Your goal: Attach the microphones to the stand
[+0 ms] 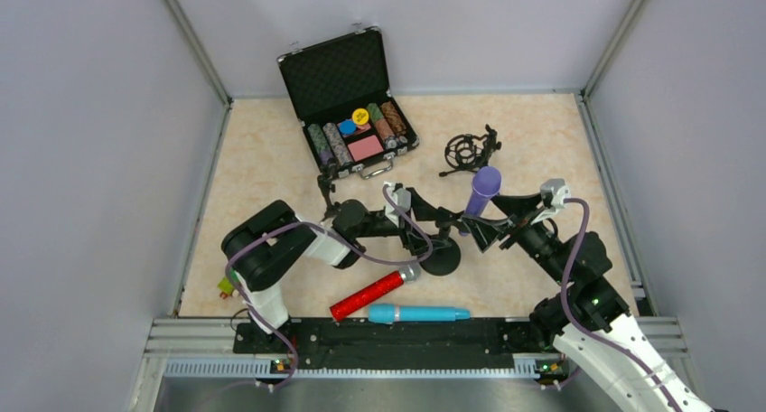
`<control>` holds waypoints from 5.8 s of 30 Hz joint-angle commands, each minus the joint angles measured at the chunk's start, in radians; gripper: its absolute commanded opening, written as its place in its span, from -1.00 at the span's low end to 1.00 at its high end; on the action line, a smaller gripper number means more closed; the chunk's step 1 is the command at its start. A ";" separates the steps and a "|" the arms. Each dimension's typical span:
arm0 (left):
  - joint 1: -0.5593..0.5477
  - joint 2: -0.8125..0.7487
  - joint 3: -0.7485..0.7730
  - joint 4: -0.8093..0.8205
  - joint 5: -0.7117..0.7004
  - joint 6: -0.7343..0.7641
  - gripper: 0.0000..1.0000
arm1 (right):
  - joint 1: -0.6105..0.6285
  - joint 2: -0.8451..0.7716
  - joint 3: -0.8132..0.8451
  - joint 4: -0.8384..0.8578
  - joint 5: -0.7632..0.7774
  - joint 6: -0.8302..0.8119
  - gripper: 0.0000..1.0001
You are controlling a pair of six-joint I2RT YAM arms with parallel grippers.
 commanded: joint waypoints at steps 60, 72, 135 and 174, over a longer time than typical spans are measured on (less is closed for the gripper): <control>0.035 -0.348 0.264 -0.372 0.038 0.064 -1.00 | 0.014 -0.149 -0.120 0.223 -0.251 -0.230 0.84; 0.039 -0.453 0.257 -0.524 0.047 0.136 -1.00 | 0.012 0.111 -0.211 0.546 -0.298 -0.197 0.70; 0.037 -0.519 0.204 -0.363 -0.035 0.044 -1.00 | 0.346 0.636 -0.292 0.846 0.380 -0.404 0.01; 0.089 -0.714 0.143 -0.309 -0.121 0.054 -1.00 | 0.348 0.954 -0.352 1.035 0.428 -0.364 0.08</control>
